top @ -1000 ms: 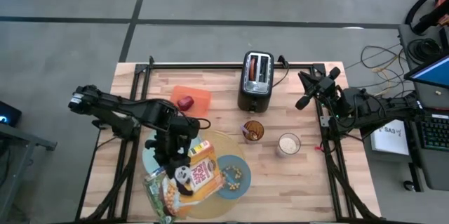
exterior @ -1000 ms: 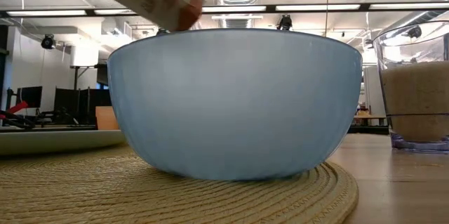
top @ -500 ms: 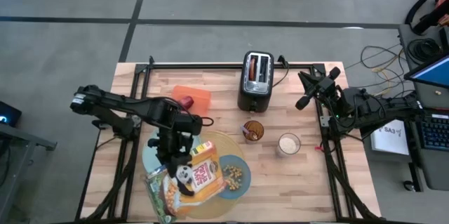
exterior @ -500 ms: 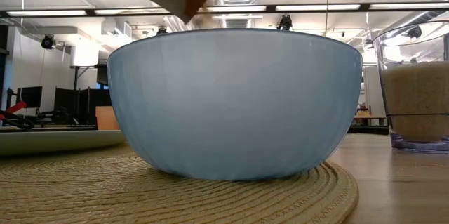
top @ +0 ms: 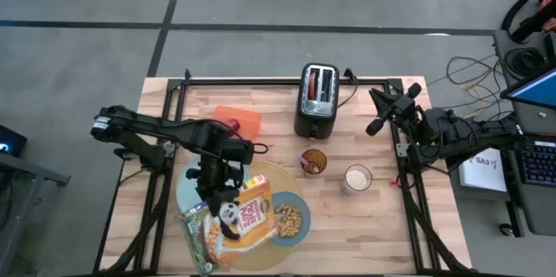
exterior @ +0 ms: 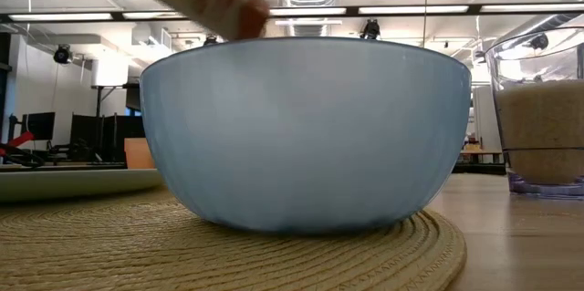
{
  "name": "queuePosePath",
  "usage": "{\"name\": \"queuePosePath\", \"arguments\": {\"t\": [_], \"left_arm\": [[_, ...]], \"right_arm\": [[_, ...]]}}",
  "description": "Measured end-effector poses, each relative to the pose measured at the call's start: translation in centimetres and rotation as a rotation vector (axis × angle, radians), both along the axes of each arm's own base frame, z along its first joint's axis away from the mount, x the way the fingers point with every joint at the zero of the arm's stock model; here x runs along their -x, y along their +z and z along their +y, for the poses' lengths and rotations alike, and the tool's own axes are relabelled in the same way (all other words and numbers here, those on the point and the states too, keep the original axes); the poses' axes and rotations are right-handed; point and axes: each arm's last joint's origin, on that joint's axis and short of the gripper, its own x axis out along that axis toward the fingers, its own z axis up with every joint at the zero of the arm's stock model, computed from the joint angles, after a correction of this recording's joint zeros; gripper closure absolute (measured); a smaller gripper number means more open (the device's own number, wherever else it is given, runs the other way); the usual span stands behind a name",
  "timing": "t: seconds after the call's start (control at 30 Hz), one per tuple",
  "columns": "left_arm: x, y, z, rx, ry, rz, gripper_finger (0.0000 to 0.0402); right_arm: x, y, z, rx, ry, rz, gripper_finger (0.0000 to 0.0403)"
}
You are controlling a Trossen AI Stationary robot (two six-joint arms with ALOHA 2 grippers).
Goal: Arrange a breakfast setting
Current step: Pour the cereal from the yellow cereal box into the blue bowl
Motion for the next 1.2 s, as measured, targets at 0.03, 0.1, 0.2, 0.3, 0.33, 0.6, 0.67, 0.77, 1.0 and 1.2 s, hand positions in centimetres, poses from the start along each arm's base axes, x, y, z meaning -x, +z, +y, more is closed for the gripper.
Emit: {"name": "queuePosePath", "arguments": {"t": [0.03,0.1,0.2,0.3,0.33,0.6,0.67,0.77,1.0,1.2], "left_arm": [[0.1,0.0,0.0,-0.001,-0.003,0.006,0.0332],[0.2,0.0,0.1,-0.004,-0.012,0.005,0.0332],[0.3,-0.1,0.1,-0.02,-0.022,-0.012,0.0333],[0.3,-0.1,0.1,-0.049,-0.025,-0.031,0.0333],[0.3,-0.1,0.2,-0.063,-0.027,-0.043,0.0333],[1.0,0.6,0.5,-0.183,-0.023,-0.131,0.0333],[1.3,0.9,0.7,-0.218,-0.014,-0.153,0.0333],[1.6,1.2,0.9,-0.264,-0.005,-0.181,0.0333],[1.4,1.2,0.7,-0.234,-0.005,-0.185,0.0333],[1.2,1.0,0.7,-0.157,-0.012,-0.151,0.0333]], "right_arm": [[0.0,0.0,0.0,0.0,0.0,0.0,0.0376],[0.0,0.0,0.0,0.0,0.0,0.0,0.0376],[0.0,0.0,0.0,0.0,0.0,0.0,0.0376],[0.0,0.0,0.0,0.0,0.0,0.0,0.0376],[0.0,0.0,0.0,0.0,0.0,0.0,0.0376],[0.0,0.0,0.0,0.0,0.0,0.0,0.0376],[0.0,0.0,0.0,0.0,0.0,0.0,0.0376],[0.0,0.0,0.0,0.0,0.0,0.001,0.0376],[0.0,0.0,0.0,0.0,0.0,0.0,0.0376],[0.0,0.0,0.0,0.0,0.0,0.0,0.0376]]}}
